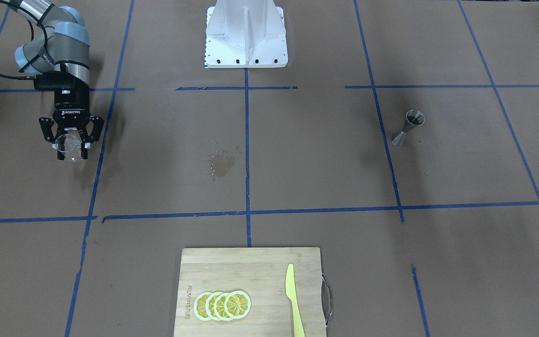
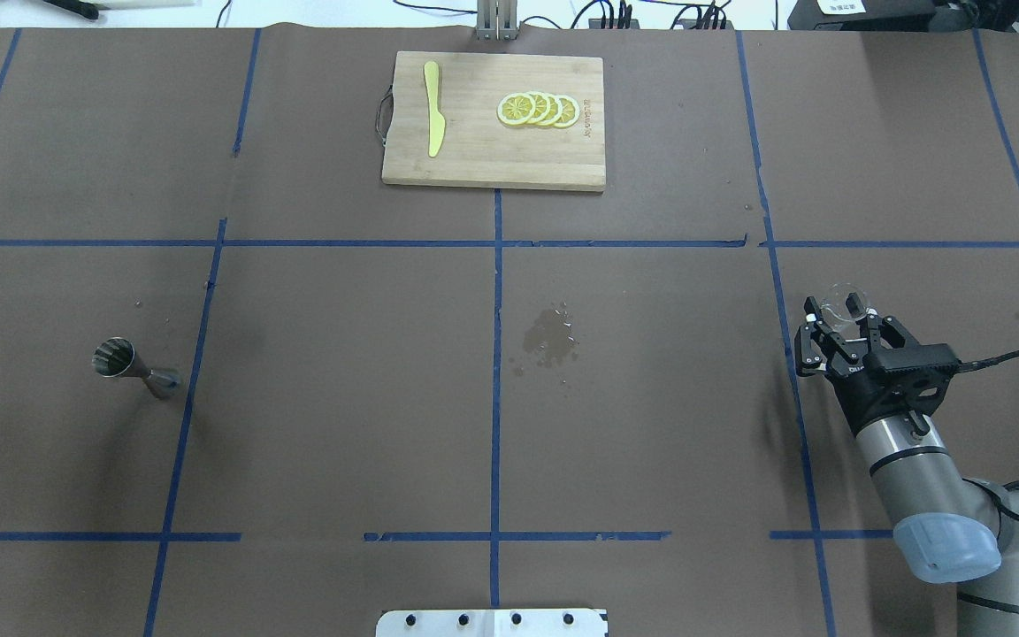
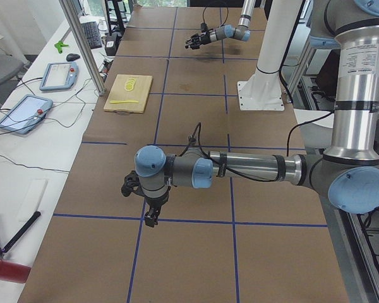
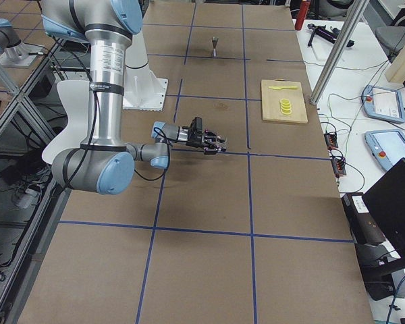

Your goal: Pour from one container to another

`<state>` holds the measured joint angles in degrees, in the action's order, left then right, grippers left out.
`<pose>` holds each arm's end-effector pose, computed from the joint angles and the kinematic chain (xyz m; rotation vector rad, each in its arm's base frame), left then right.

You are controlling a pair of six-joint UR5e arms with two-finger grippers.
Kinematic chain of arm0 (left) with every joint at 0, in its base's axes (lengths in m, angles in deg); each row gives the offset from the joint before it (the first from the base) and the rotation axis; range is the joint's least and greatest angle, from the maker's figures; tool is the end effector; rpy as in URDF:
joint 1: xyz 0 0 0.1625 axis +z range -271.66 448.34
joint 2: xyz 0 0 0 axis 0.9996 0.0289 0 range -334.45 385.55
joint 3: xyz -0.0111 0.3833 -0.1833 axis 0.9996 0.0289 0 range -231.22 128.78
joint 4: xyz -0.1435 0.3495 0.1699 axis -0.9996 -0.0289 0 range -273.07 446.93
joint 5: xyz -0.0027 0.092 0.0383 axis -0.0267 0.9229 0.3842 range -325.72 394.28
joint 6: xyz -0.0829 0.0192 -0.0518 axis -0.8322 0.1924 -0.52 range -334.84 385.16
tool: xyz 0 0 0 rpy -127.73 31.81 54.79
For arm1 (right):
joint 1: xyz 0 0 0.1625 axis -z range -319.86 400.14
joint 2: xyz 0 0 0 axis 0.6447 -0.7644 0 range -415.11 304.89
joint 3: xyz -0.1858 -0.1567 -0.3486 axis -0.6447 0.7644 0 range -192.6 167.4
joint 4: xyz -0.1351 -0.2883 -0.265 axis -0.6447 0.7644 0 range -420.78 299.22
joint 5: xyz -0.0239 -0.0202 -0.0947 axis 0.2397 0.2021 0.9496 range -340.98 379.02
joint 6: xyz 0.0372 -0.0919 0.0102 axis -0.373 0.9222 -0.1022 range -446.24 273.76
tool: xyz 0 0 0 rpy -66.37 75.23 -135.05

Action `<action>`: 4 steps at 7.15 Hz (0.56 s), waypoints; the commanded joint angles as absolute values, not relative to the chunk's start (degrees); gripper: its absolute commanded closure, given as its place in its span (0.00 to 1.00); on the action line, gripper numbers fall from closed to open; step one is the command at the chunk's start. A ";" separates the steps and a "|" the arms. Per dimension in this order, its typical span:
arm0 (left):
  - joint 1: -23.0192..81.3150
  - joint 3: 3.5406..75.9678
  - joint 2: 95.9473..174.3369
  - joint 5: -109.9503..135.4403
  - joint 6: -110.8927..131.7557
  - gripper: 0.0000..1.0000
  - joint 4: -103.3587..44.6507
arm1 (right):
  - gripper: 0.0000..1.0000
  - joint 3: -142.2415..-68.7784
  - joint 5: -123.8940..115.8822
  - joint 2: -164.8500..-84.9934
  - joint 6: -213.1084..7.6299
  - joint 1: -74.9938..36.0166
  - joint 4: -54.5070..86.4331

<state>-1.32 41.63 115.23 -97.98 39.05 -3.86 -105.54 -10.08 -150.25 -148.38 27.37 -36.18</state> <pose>-0.0635 -0.4937 0.6380 0.1422 0.7279 0.2581 -0.3824 -0.3127 0.5337 1.2215 -0.5952 0.3629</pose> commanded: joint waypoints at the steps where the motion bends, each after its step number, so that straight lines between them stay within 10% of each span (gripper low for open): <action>1: -1.30 41.51 115.46 -98.09 39.05 0.00 -3.87 | 1.00 -104.10 -10.07 -149.77 -148.38 28.71 -35.56; 4: -1.30 41.42 115.55 -98.08 38.96 0.00 -3.87 | 1.00 -103.31 -10.08 -149.68 -152.84 29.86 -35.91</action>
